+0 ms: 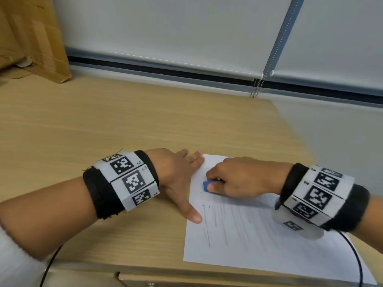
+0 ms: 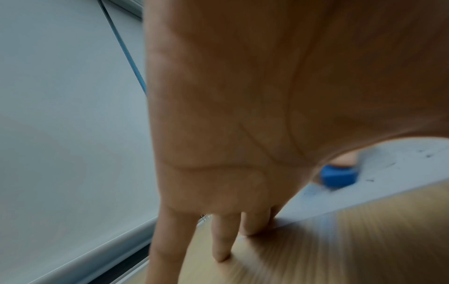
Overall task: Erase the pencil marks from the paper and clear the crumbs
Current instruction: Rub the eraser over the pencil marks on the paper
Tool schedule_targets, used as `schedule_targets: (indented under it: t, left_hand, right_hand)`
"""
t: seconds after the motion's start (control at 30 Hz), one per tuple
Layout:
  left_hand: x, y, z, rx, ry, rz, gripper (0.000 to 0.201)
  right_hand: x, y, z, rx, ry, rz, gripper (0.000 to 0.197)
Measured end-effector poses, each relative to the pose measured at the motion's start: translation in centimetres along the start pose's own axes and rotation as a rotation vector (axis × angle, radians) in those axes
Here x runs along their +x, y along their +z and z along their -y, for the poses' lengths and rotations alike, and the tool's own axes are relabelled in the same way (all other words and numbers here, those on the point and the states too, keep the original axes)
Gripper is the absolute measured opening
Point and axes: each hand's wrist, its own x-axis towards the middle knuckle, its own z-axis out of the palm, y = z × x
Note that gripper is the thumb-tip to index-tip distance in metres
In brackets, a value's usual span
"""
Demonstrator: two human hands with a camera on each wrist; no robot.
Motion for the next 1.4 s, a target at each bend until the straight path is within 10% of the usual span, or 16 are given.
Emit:
schedule_targets:
  t: [1.4]
  left_hand:
    - [-0.3,-0.2,-0.5,-0.019,-0.031,0.025,0.14]
  right_hand:
    - [-4.1,2.1,3.3,-0.106,-0.208,0.029,0.021]
